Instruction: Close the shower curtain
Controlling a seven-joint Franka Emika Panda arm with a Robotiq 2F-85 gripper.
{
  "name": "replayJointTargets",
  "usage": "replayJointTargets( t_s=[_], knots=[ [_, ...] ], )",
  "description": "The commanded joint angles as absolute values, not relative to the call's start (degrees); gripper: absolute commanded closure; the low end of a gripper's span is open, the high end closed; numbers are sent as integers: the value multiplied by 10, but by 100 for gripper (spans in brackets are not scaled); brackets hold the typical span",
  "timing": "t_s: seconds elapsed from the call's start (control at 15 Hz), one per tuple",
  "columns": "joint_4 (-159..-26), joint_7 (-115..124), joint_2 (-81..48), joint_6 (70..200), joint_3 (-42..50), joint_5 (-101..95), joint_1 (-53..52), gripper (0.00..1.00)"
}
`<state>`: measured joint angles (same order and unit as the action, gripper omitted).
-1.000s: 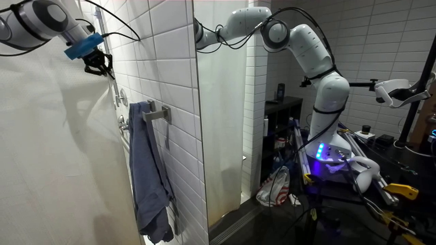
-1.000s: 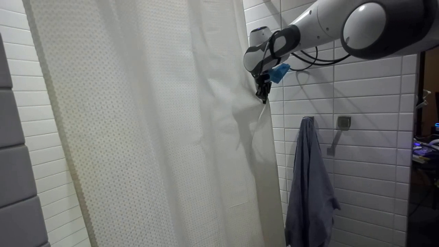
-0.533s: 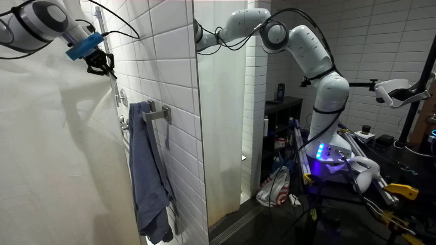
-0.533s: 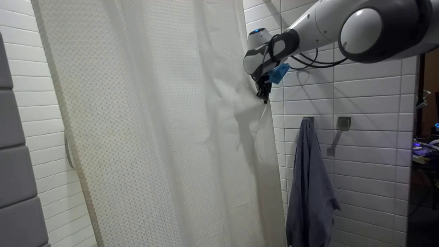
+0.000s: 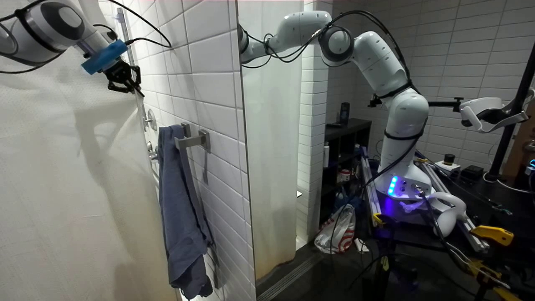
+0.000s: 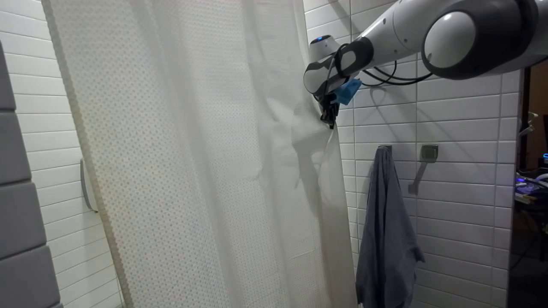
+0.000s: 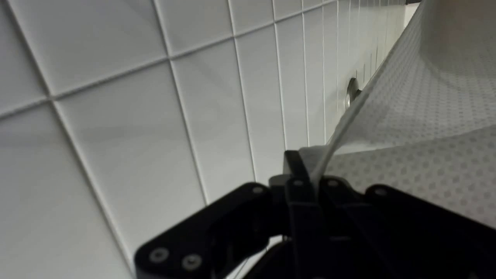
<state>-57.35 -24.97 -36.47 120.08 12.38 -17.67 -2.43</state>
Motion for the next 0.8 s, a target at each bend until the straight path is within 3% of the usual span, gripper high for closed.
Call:
replayJointTargets(
  t_s=[0.0,0.27,0.73],
  knots=[
    [-556,-247,-371,1188,131,-186,-26,73],
    [-577,-253,-353,1189,123,-172,-21,50],
    [-639,-225,-298,1187,129,-179,-32,2]
  ],
)
